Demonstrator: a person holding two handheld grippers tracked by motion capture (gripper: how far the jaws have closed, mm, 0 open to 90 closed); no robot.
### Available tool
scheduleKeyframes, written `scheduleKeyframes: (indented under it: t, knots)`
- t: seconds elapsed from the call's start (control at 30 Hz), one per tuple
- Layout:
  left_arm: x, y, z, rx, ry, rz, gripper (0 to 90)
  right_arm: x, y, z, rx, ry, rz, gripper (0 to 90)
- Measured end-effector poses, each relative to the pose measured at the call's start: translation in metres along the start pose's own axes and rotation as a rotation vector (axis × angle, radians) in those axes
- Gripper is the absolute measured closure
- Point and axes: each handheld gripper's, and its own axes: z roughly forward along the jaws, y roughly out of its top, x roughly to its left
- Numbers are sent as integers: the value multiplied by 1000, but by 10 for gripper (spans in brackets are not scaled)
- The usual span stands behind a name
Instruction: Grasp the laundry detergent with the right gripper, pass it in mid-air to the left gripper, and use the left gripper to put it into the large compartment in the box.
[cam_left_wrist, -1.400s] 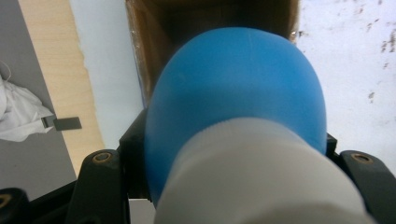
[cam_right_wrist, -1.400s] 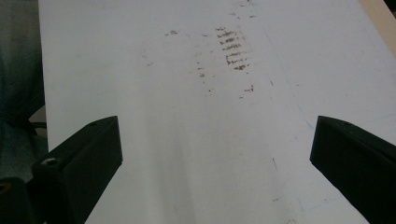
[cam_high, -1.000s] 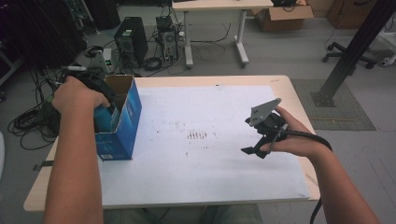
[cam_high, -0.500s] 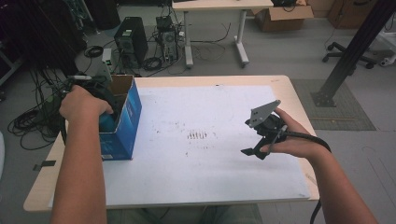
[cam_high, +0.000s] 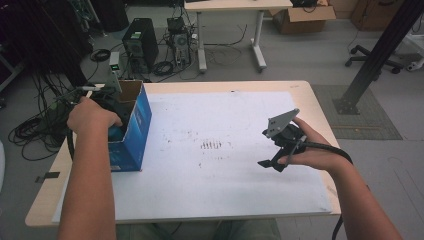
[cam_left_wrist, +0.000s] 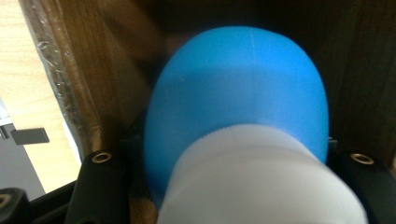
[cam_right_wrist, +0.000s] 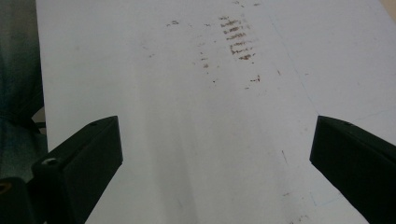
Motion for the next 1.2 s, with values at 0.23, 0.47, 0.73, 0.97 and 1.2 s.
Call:
scheduleKeyframes:
  t: [0.23,0.47,0.73,0.97,1.2]
  knots:
    - [1,0,1,2,-3,-2,384,0,0,0,-3,-2,3,25]
    - [0,-1,1,10,-3,-7,381,2,2,-1,-4,2,0,25]
    - [0,-2,1,1,-3,-15,377,3,-1,-3,-8,-1,2,25]
    - [-1,-3,-3,-16,-15,-13,345,3,-4,-3,-7,-1,6,25]
    - [-4,-5,-15,-31,-11,-12,321,3,-4,-2,-13,2,2,26]
